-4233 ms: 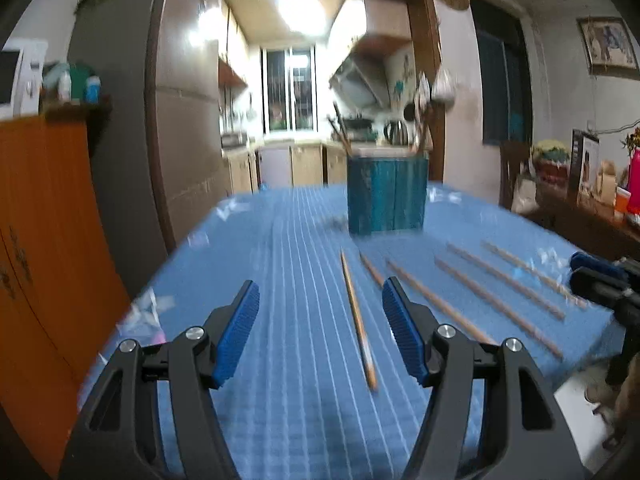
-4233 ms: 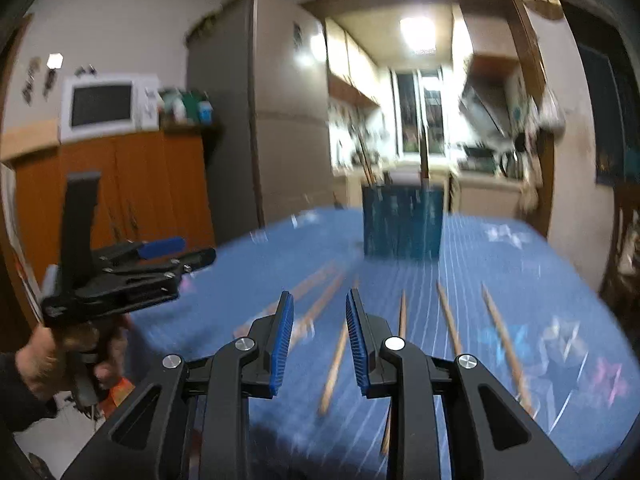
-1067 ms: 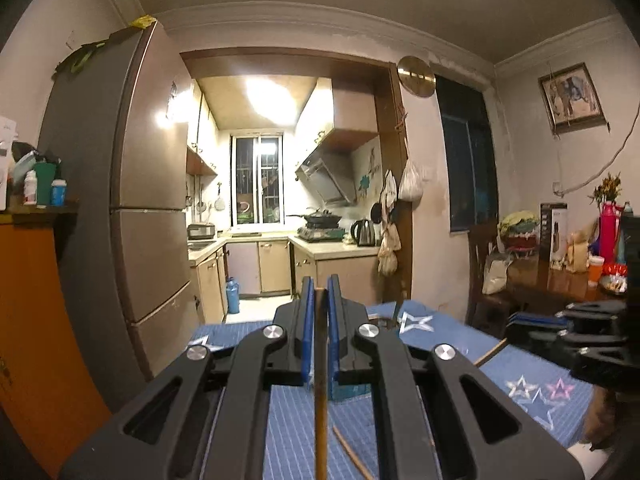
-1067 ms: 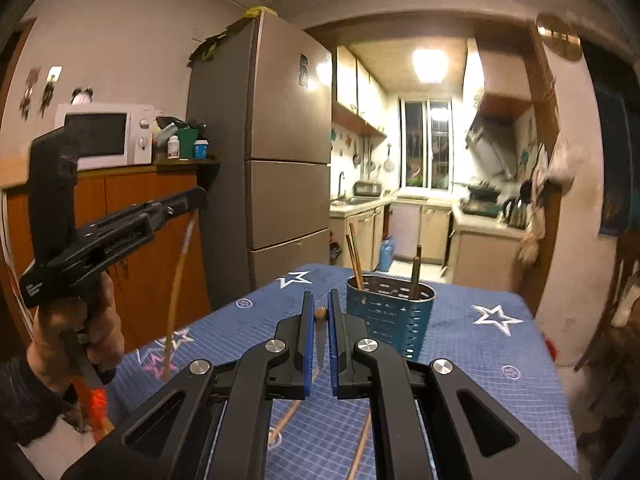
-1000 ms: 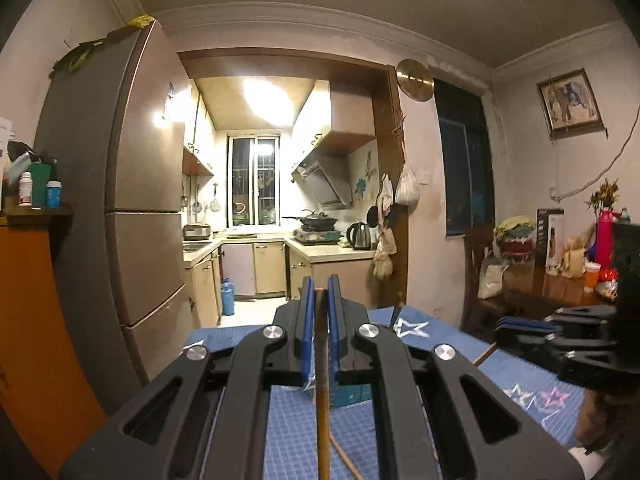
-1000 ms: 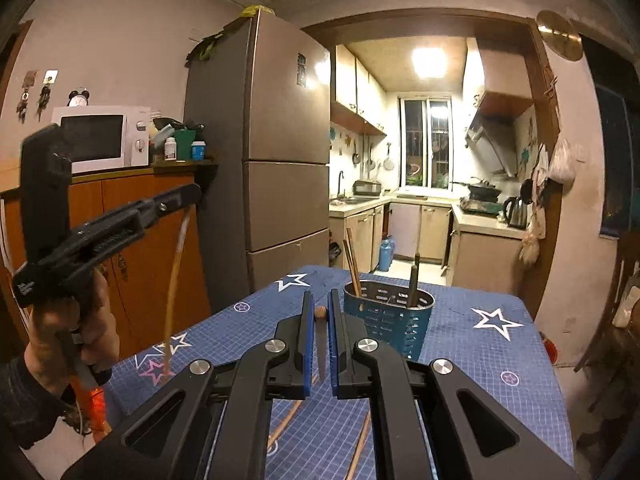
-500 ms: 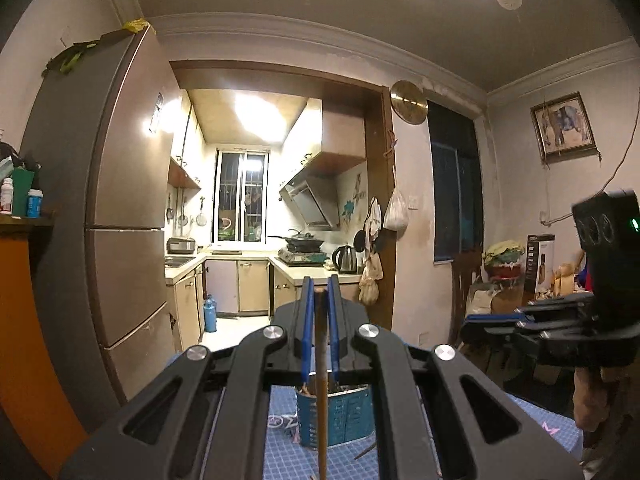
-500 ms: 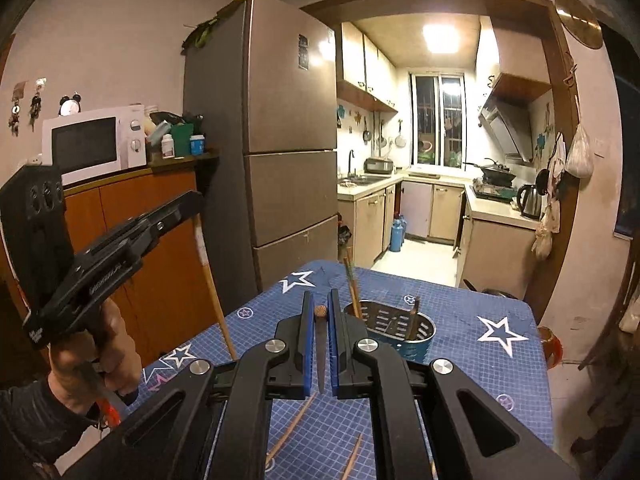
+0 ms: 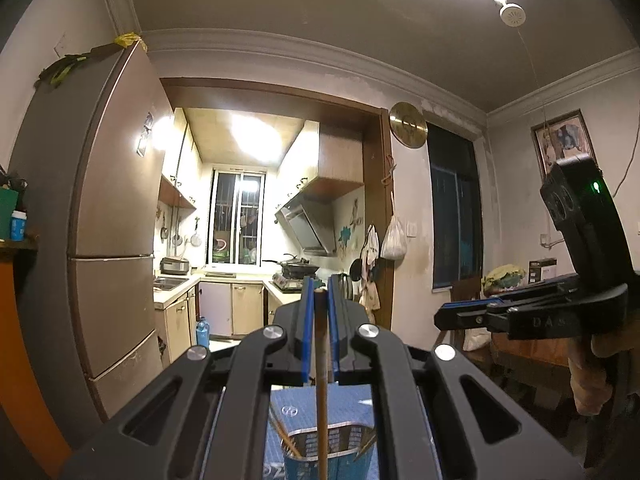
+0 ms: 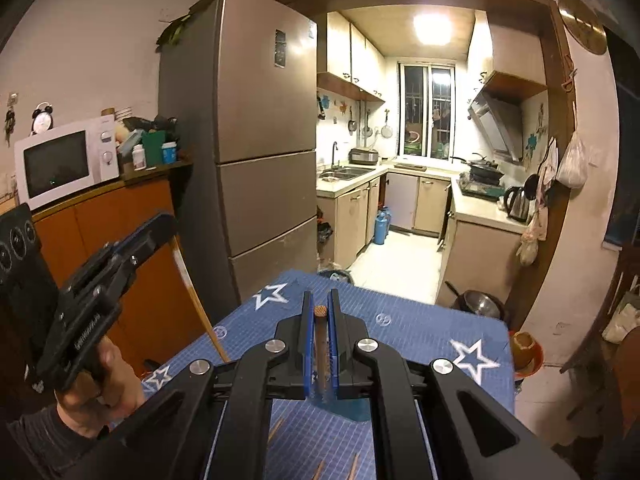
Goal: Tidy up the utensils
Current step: 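Lift both held chopsticks and carry them over the teal holder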
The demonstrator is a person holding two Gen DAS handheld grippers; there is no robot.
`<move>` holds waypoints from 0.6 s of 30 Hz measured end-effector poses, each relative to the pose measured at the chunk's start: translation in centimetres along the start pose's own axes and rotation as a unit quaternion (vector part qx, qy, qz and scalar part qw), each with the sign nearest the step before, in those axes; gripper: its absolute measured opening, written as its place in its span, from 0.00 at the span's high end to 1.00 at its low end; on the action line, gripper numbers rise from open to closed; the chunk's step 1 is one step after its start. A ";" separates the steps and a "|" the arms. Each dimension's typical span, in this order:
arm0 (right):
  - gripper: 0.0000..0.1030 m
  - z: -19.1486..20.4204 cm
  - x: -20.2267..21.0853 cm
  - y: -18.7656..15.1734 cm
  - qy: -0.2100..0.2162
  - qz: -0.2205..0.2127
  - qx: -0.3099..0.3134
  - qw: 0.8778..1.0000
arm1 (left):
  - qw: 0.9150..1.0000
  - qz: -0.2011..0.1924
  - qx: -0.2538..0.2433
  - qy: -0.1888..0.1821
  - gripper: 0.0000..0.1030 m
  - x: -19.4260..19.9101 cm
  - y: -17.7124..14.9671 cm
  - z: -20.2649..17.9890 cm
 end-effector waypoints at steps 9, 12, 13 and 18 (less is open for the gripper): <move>0.93 -2.2 -3.3 3.3 -0.028 0.004 -0.003 1.000 | 1.000 0.001 0.002 0.004 0.95 -4.6 -0.2 0.0; 0.93 -3.4 -4.7 3.4 -0.032 0.013 -0.008 0.999 | 1.000 -0.006 -0.001 0.007 0.95 -5.7 -0.7 -0.2; 0.93 -3.7 -5.0 3.3 -0.033 0.015 -0.010 0.999 | 1.000 -0.009 -0.004 0.008 0.95 -6.0 -0.9 -0.2; 0.93 -4.7 -6.5 3.0 -0.033 0.026 -0.011 0.999 | 1.000 -0.021 -0.003 0.011 0.95 -7.6 -2.5 -0.1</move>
Point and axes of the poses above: each gripper's, at about its wrist camera, not at the fingertips, and x roughly against the way its jaws point, z to its left, y to its top, the point moved 6 cm from there along -x, roughly the way its jaws point, and after that the axes turned 14 degrees about -x, right-handed, at the moved point
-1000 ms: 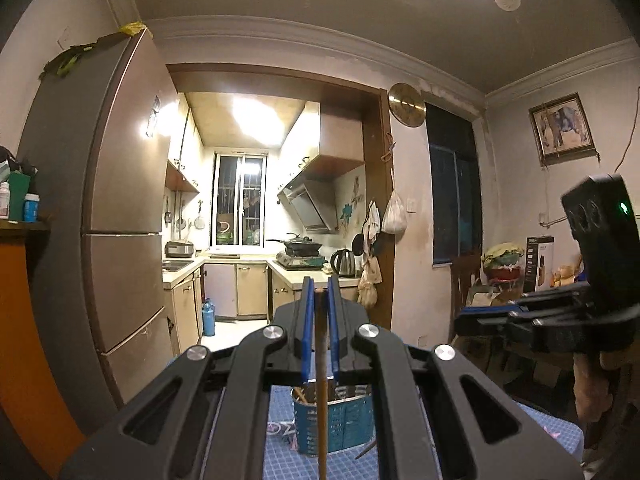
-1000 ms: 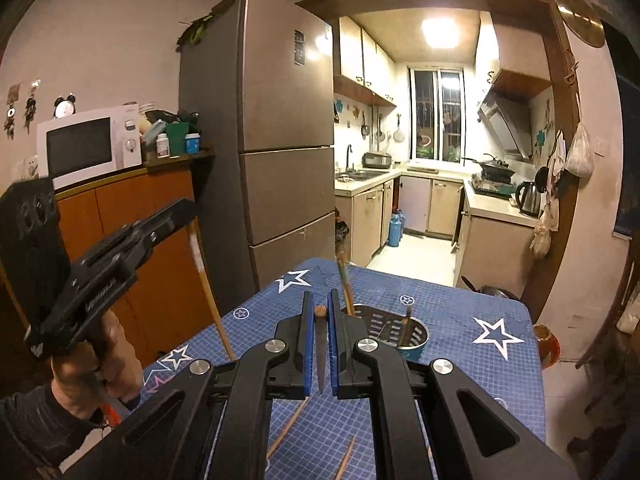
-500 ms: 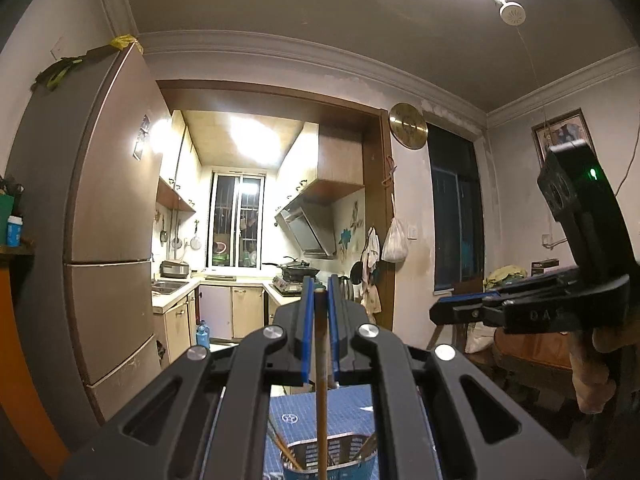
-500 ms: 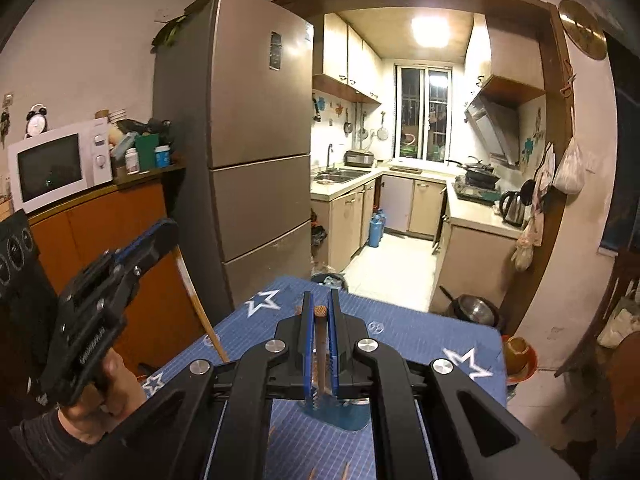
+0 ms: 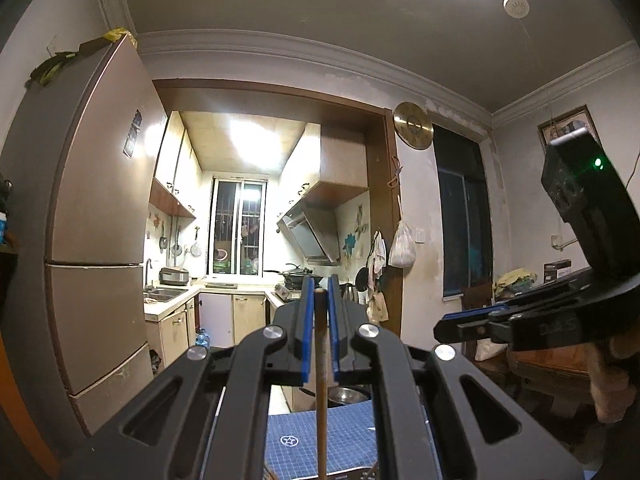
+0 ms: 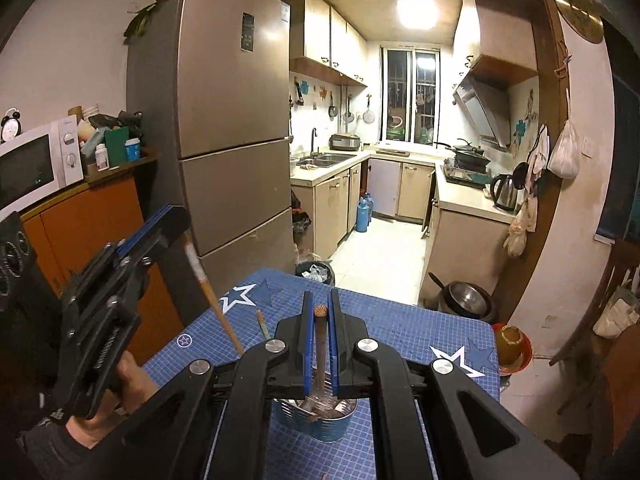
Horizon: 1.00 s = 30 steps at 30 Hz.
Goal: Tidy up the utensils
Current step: 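Lift both held chopsticks and carry them over the teal holder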
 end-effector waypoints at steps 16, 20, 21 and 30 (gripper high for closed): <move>0.93 -0.3 -2.7 -0.5 -0.001 0.028 0.002 1.000 | 1.000 0.002 -0.002 0.005 0.95 -2.7 -2.0 0.5; 0.93 -0.4 -3.1 -0.6 -0.002 0.033 0.002 0.999 | 1.000 0.009 -0.003 0.003 0.95 -3.1 -2.2 0.3; 0.93 -0.4 -3.2 -0.6 -0.002 0.033 0.001 0.999 | 1.000 0.010 -0.003 0.003 0.95 -3.2 -2.3 0.2; 0.93 -0.7 -4.7 -1.1 -0.003 0.041 -0.003 0.999 | 1.000 0.023 -0.001 0.002 0.95 -4.1 -2.9 0.2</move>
Point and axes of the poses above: each gripper's, at about its wrist camera, not at the fingertips, and x roughly against the way its jaws point, z to its left, y to its top, the point moved 6 cm from there along -x, roughly the way its jaws point, and after that the axes turned 14 degrees about -x, right-handed, at the moved point
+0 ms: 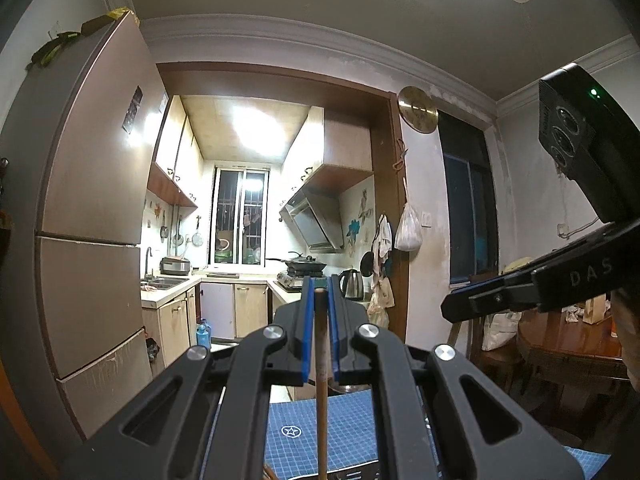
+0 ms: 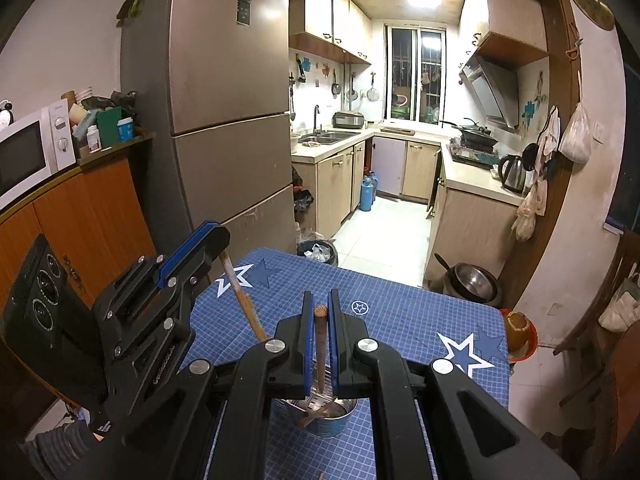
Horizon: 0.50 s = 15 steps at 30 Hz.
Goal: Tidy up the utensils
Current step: 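Lift both held chopsticks and carry them over the teal holder, then open both tools to drop the chopsticks into the teal holder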
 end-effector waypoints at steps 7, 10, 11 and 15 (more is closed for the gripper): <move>0.93 -0.6 -1.7 -0.6 -0.003 0.011 -0.006 1.000 | 1.000 0.008 0.005 -0.001 0.95 -0.6 -1.0 -0.1; 0.93 -1.0 -2.6 -1.0 -0.004 0.017 -0.012 1.000 | 1.000 0.011 0.007 0.000 0.95 -0.9 -1.5 -0.1; 0.92 -1.2 -2.9 -1.2 -0.004 0.019 -0.014 1.000 | 1.000 0.012 0.008 0.002 0.95 -1.0 -1.6 -0.1; 0.88 -1.3 -3.6 -1.4 -0.003 0.022 -0.017 1.000 | 1.000 0.022 0.013 0.009 0.65 -1.4 -2.3 0.1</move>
Point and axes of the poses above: each gripper's, at about its wrist camera, not at the fingertips, and x roughly against the way its jaws point, z to its left, y to its top, the point moved 6 cm from there along -x, roughly the way its jaws point, and after that the axes turned 14 degrees about -x, right-handed, at the moved point
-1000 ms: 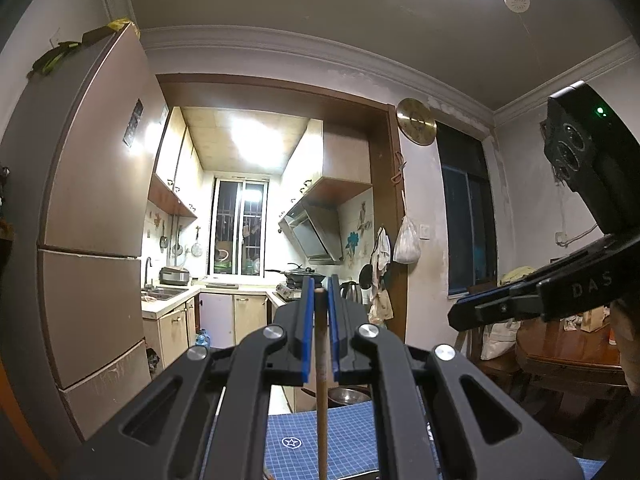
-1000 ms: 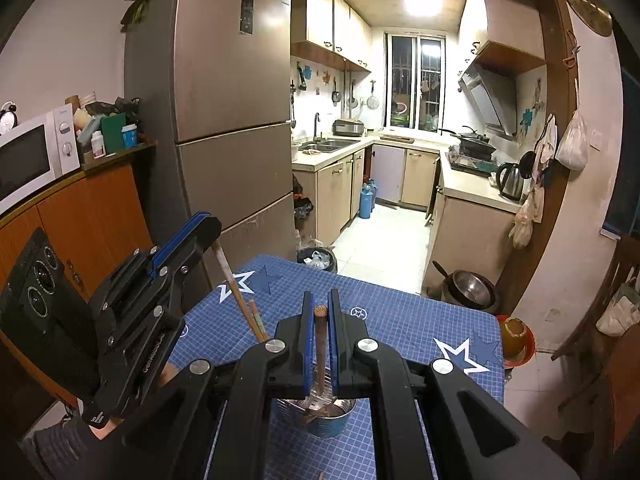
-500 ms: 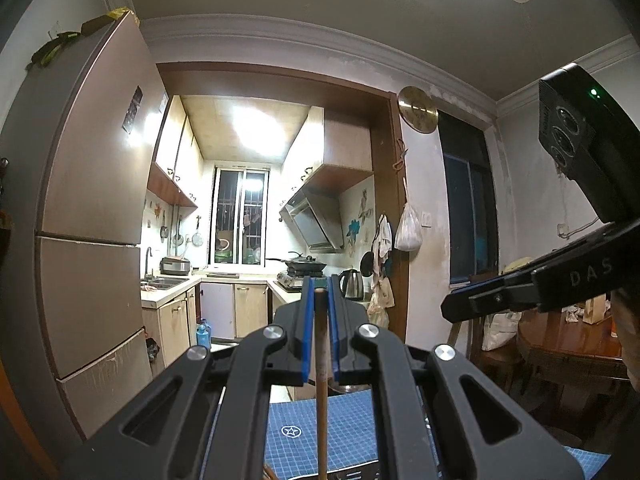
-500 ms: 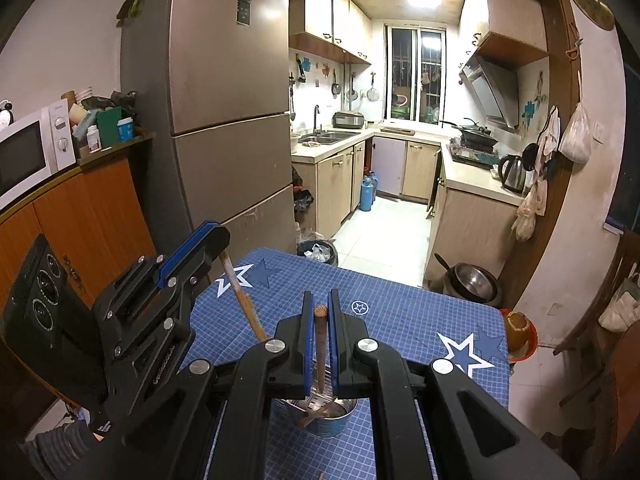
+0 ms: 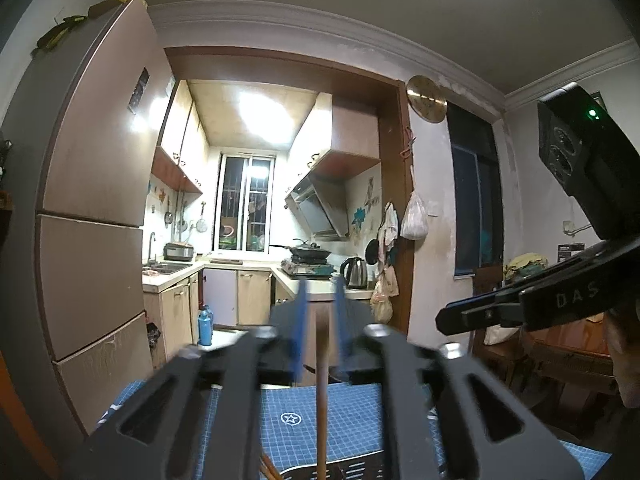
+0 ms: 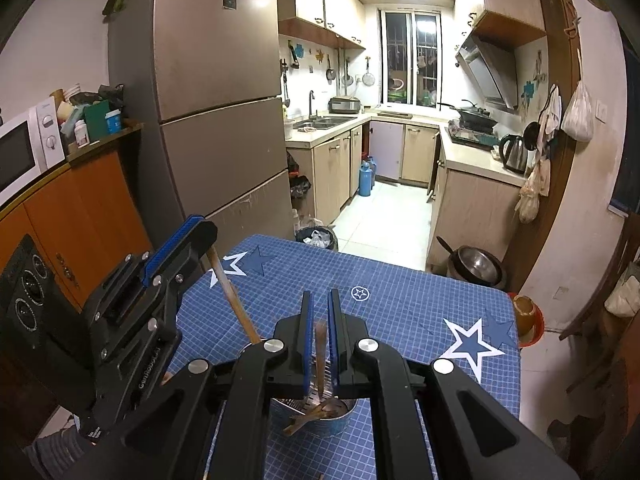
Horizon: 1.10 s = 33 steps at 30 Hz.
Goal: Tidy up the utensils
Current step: 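Open both tools to drop the chopsticks into the teal holder, then lower both tools to the table and grasp a wooden chopstick each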
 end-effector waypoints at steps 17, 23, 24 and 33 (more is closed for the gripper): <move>0.59 2.5 21.6 -5.0 0.021 -0.229 0.068 0.971 | 0.997 -0.026 -0.049 0.051 0.19 13.8 3.9 -0.8; 0.59 0.9 26.2 -21.6 0.024 -0.280 0.061 0.958 | 0.998 0.022 -0.045 0.036 0.15 22.7 -2.2 -2.6; 0.60 0.4 25.1 -25.1 0.023 -0.263 0.057 0.963 | 0.998 0.033 -0.043 0.034 0.15 23.6 -3.6 -2.9; 0.77 -5.1 13.5 -42.3 -0.034 -0.099 -0.045 0.993 | 0.982 0.188 -0.018 0.024 0.15 26.9 -18.1 -6.8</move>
Point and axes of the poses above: each gripper's, at about its wrist camera, not at the fingertips, and x roughly against the way its jaws point, z to its left, y to its top, the point moved 6 cm from there along -x, roughly the way its jaws point, and after that the axes turned 14 degrees about -x, right-handed, at the moved point
